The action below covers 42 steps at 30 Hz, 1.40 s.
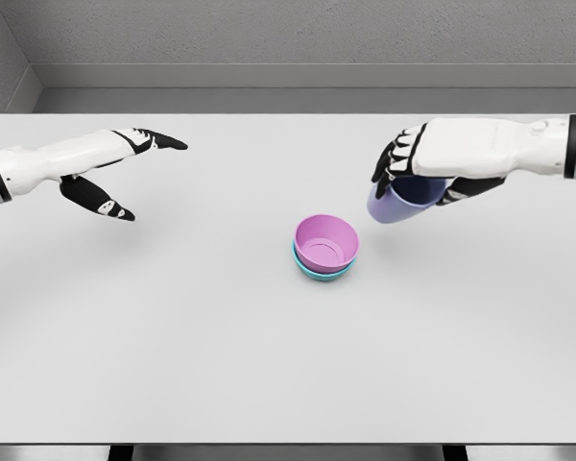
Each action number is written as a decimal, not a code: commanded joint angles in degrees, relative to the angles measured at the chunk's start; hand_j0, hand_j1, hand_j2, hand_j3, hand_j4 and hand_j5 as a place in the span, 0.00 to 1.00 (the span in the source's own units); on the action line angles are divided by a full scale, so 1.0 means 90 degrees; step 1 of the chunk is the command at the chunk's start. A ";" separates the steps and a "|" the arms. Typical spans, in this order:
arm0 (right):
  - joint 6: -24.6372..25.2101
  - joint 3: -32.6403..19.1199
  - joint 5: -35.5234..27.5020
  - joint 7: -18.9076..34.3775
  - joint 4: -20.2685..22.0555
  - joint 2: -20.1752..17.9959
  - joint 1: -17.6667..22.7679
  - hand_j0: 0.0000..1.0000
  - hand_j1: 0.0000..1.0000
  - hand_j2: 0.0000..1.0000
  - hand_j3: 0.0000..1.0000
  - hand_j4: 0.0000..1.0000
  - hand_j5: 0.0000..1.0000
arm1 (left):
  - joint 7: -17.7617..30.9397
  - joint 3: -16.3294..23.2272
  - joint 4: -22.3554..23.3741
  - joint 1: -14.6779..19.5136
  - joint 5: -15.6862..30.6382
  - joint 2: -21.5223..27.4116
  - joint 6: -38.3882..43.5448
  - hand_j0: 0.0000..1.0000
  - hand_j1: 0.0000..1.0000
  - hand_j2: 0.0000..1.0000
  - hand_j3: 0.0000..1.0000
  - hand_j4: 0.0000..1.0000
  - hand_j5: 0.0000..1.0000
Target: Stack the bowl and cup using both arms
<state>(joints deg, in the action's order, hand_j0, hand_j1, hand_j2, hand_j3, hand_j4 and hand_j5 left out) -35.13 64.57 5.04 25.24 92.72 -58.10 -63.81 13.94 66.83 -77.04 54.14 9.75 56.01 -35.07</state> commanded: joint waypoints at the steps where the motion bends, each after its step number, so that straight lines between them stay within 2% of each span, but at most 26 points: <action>1: 0.0014 -0.0007 -0.0042 -0.0011 0.0049 0.0049 -0.0010 0.67 0.67 0.67 0.67 0.67 0.67 | 0.0004 -0.0004 0.0005 0.0000 0.0040 0.0007 0.0008 1.00 1.00 1.00 1.00 1.00 1.00; 6: 0.0014 0.0023 -0.0042 0.0009 0.0040 0.0283 -0.0059 0.67 0.67 0.67 0.67 0.67 0.67 | 0.0034 -0.0023 -0.0005 -0.0058 0.0030 -0.0013 0.0008 1.00 1.00 1.00 1.00 1.00 1.00; 10: 0.0014 0.0023 -0.0042 0.0028 0.0000 0.0361 -0.0068 0.67 0.67 0.67 0.67 0.67 0.67 | 0.0336 -0.0140 -0.0034 -0.0186 -0.0028 -0.0042 0.0008 1.00 1.00 1.00 1.00 1.00 1.00; 12: 0.0014 0.0023 -0.0042 0.0038 -0.0009 0.0430 -0.0068 0.67 0.67 0.67 0.67 0.67 0.67 | 0.0356 -0.0365 -0.0034 -0.0322 -0.0370 -0.0042 0.0008 1.00 1.00 1.00 1.00 1.00 1.00; 14: 0.0014 0.0023 -0.0042 0.0038 0.0000 0.0508 -0.0068 0.67 0.67 0.67 0.67 0.67 0.67 | 0.0639 -0.0872 -0.0034 -0.0732 -0.0380 -0.0052 0.0008 1.00 1.00 1.00 1.00 1.00 1.00; 15: 0.0014 0.0032 -0.0042 0.0038 0.0010 0.0547 -0.0068 0.67 0.67 0.67 0.67 0.67 0.67 | 0.0815 -0.0980 -0.0034 -0.0752 -0.0370 -0.0062 0.0008 1.00 1.00 1.00 1.00 1.00 1.00; 19: 0.0014 0.0091 -0.0042 0.0038 0.0030 0.0684 -0.0078 0.67 0.67 0.67 0.67 0.67 0.67 | 0.1098 -0.0990 -0.0024 -0.0742 -0.0302 -0.0071 0.0008 1.00 1.00 1.00 1.00 1.00 1.00; 25: 0.0014 0.0247 -0.0032 0.0048 0.0010 0.0908 -0.0078 0.67 0.67 0.67 0.67 0.67 0.67 | 0.1108 -0.0990 -0.0025 -0.0742 -0.0292 -0.0111 0.0008 1.00 1.00 1.00 1.00 1.00 1.00; 40: 0.0014 0.0306 -0.0013 0.0077 -0.0019 0.1065 -0.0059 0.67 0.67 0.67 0.67 0.67 0.67 | 0.1108 -0.0990 -0.0054 -0.0781 -0.0282 -0.0159 0.0008 1.00 1.00 1.00 1.00 1.00 1.00; 42: 0.0014 0.0237 -0.0003 0.0116 -0.0019 0.1065 -0.0029 0.74 0.74 0.74 0.74 0.74 0.74 | 0.1108 -0.0990 -0.0054 -0.0781 -0.0292 -0.0159 0.0008 1.00 1.00 1.00 1.00 1.00 1.00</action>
<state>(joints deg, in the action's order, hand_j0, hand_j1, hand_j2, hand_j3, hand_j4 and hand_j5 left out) -35.15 67.09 5.32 26.16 92.54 -48.56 -64.07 23.93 57.98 -77.48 47.11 6.75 54.58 -35.11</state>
